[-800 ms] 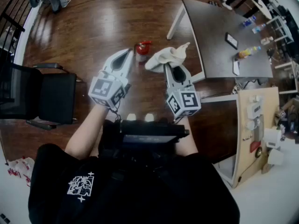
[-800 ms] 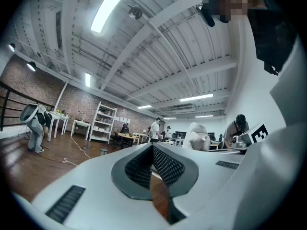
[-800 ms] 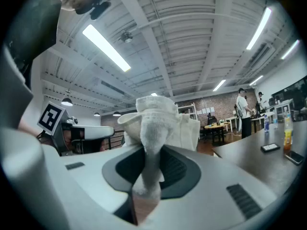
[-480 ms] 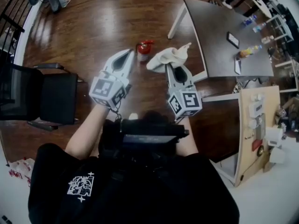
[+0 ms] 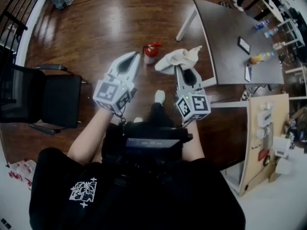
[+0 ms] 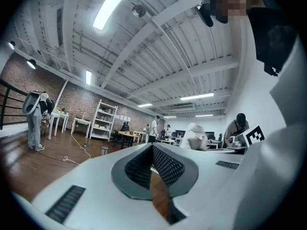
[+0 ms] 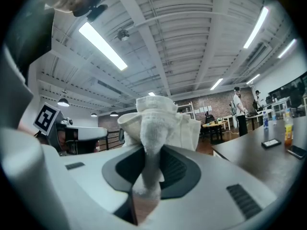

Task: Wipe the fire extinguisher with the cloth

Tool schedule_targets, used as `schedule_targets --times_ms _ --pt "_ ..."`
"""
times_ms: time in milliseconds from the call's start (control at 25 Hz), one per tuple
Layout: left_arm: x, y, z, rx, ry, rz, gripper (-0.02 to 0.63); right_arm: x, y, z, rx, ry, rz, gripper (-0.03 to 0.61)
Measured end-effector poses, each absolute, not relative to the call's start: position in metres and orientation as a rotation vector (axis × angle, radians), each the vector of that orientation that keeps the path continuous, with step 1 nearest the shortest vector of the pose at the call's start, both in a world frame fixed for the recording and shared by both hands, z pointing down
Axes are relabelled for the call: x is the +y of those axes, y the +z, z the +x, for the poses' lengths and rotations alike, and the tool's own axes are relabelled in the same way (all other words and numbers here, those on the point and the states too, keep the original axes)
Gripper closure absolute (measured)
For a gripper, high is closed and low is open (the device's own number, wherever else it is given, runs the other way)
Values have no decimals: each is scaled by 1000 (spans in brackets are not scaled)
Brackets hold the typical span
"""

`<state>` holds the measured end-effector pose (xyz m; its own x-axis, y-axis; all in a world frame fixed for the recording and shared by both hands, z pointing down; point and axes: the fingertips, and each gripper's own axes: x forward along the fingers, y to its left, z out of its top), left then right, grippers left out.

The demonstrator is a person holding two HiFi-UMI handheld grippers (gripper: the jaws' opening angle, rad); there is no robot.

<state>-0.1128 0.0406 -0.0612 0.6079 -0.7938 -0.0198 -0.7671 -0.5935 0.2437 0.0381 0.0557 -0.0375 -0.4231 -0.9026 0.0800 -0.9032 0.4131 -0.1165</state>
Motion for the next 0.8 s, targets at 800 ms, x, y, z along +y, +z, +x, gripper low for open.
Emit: schedule_targets --times_ms 800 --pt "-111 27 -70 -1349 -122 2537 611 -117 52 74 -2685 261 1479 480"
